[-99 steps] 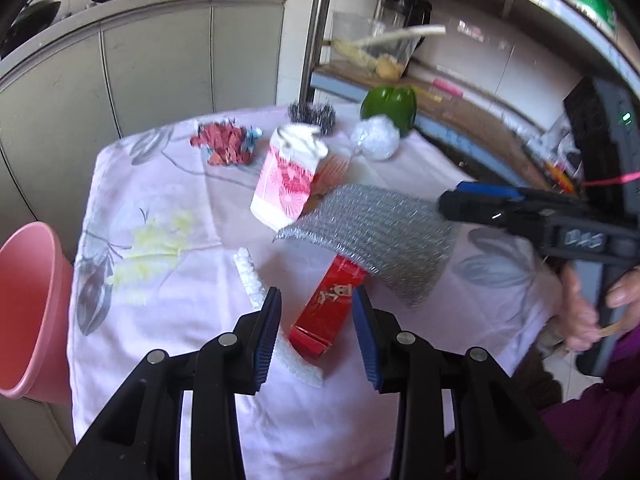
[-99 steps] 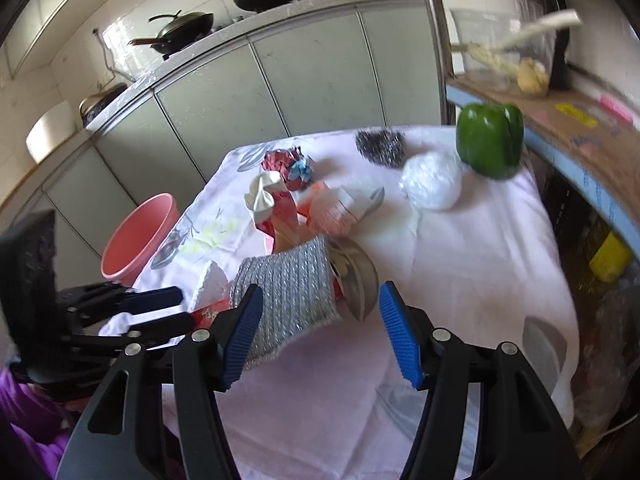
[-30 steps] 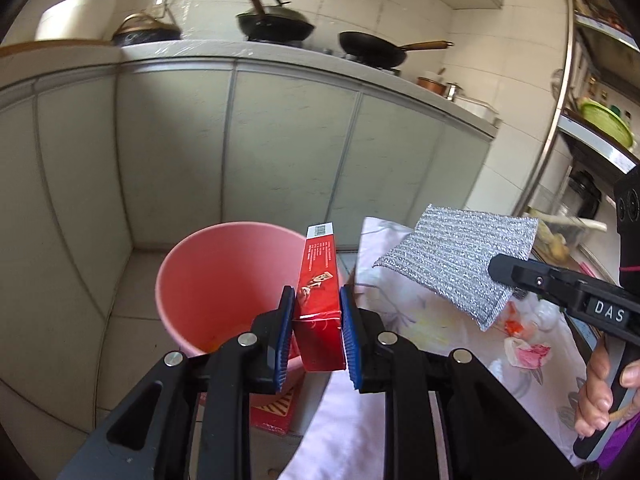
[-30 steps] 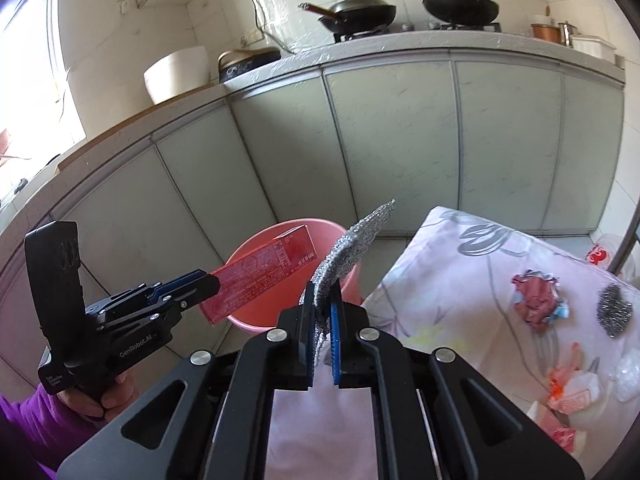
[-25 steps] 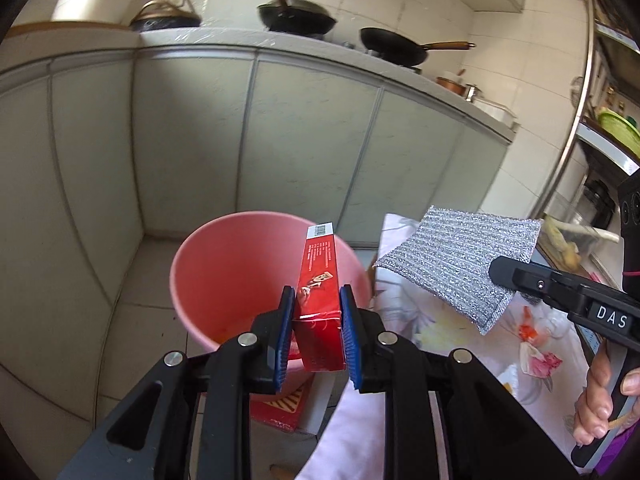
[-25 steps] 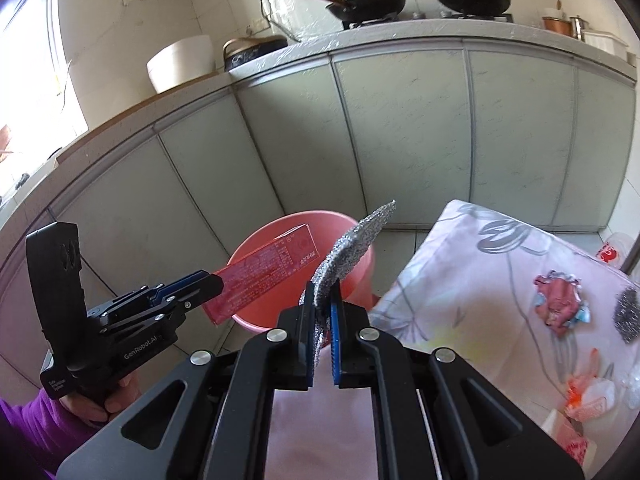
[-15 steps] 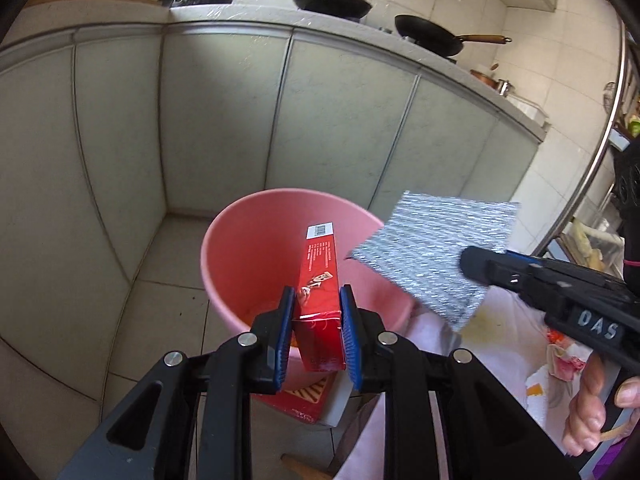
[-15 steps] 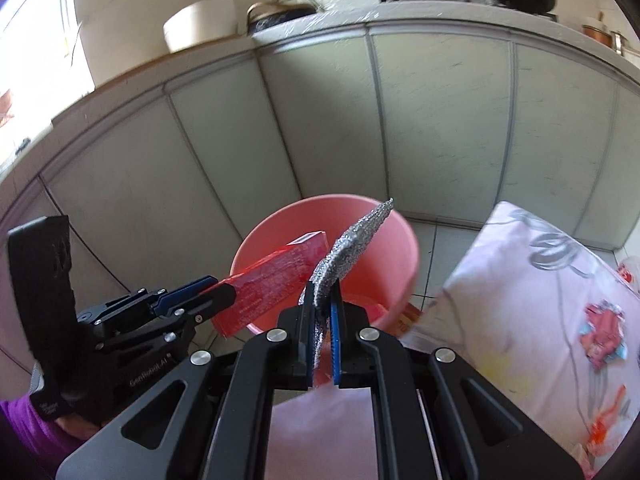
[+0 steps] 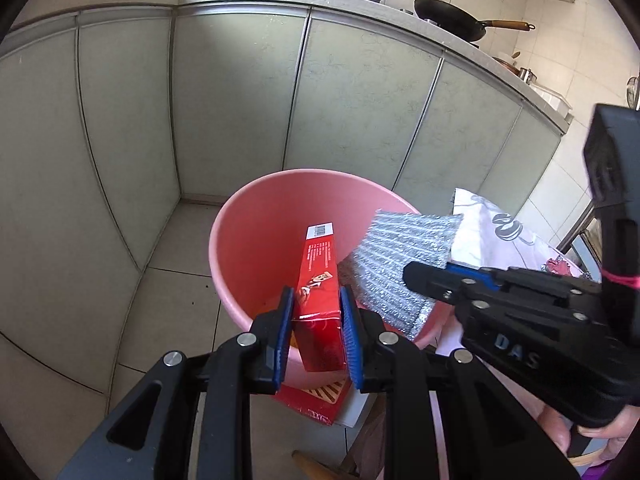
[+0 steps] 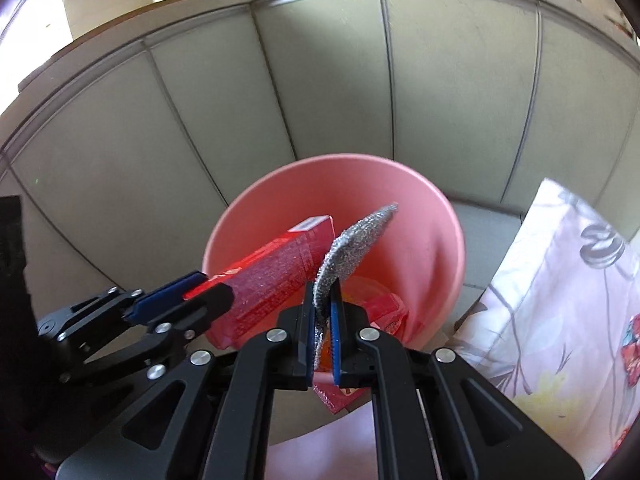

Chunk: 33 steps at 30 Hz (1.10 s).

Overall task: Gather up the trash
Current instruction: 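Carry the red box and mesh pad over the bucket and open both tools, then move both open tools back over the table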

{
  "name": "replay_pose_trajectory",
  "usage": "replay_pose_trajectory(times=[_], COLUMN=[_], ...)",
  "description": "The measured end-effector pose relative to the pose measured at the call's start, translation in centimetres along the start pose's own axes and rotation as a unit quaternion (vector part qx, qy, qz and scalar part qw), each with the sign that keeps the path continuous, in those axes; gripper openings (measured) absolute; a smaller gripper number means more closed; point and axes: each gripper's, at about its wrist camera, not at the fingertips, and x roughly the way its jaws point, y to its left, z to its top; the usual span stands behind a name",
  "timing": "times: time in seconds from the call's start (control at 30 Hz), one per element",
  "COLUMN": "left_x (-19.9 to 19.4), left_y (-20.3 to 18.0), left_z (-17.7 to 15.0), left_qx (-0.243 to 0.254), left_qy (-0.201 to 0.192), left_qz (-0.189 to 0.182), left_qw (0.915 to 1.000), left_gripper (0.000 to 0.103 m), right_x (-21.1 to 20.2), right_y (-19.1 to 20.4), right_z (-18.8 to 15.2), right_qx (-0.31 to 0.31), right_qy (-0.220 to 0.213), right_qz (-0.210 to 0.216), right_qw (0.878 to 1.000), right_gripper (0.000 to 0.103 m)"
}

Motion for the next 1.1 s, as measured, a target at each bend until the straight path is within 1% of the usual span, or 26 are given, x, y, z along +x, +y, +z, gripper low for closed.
replay_pose_trajectory(times=[0.07,0.1,0.13,0.17,0.2,0.23,0.3,0.53,0.7,0.9,0.97,1.1], left_x=[0.2,0.2,0.3,0.2,0.2,0.2,0.1,-0.8,-2.0,-3.7,-4.2,-4.9], left_y=[-0.2,-0.3,-0.2,-0.3,-0.4,-0.4,-0.4,-0.3,-1.1,-3.1,-3.9,-6.0], left_z=[0.0,-0.1,-0.3,-0.4,-0.4,-0.4,-0.3,0.0,0.2,0.3,0.2,-0.4], left_qx=[0.001,0.002,0.004,0.005,0.006,0.006,0.002,-0.011,-0.008,-0.001,0.003,0.015], left_qy=[-0.003,-0.005,-0.006,-0.006,-0.006,-0.007,-0.010,-0.016,-0.024,-0.033,-0.034,-0.028], left_qz=[0.000,0.002,0.004,0.005,0.005,0.006,0.005,-0.006,-0.020,-0.045,-0.054,-0.076], left_qw=[1.0000,1.0000,1.0000,1.0000,0.9999,0.9999,0.9999,0.9998,0.9995,0.9985,0.9980,0.9966], left_gripper=[0.024,0.025,0.025,0.027,0.028,0.029,0.030,0.031,0.031,0.031,0.031,0.031], right_x=[0.5,0.6,0.7,0.6,0.4,0.3,0.0,-1.5,-4.2,-8.2,-9.6,-12.3], right_y=[-0.6,-0.9,-1.1,-1.3,-1.5,-1.6,-1.8,-1.7,-1.8,-2.2,-2.0,-2.7], right_z=[0.3,0.4,0.5,0.5,0.6,0.6,0.5,0.0,-1.0,-2.6,-3.3,-4.6], right_qx=[0.017,0.023,0.026,0.028,0.030,0.030,0.031,0.037,0.028,0.029,0.026,0.037], right_qy=[0.007,0.008,0.009,0.006,0.003,-0.001,-0.005,-0.018,-0.036,-0.063,-0.073,-0.088], right_qz=[0.006,0.009,0.010,0.015,0.017,0.019,0.019,0.021,0.009,-0.002,-0.010,-0.021], right_qw=[1.000,1.000,1.000,0.999,0.999,0.999,0.999,0.999,0.999,0.998,0.997,0.995], right_gripper=[0.008,0.011,0.019,0.024,0.032,0.037,0.039,0.040,0.040,0.040,0.040,0.040])
